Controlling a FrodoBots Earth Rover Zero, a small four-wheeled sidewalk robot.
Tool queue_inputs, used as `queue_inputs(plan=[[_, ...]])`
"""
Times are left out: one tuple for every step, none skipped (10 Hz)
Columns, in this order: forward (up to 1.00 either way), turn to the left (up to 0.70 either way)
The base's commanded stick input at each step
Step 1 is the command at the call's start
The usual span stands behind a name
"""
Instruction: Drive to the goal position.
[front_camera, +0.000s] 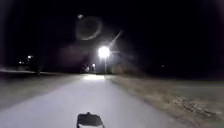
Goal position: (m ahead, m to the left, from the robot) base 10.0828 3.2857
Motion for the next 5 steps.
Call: queue_inputs(plan=[[1.00,0.23],[1.00,0.25],[1.00,0.16],[1.00,0.06],[1.00,0.00]])
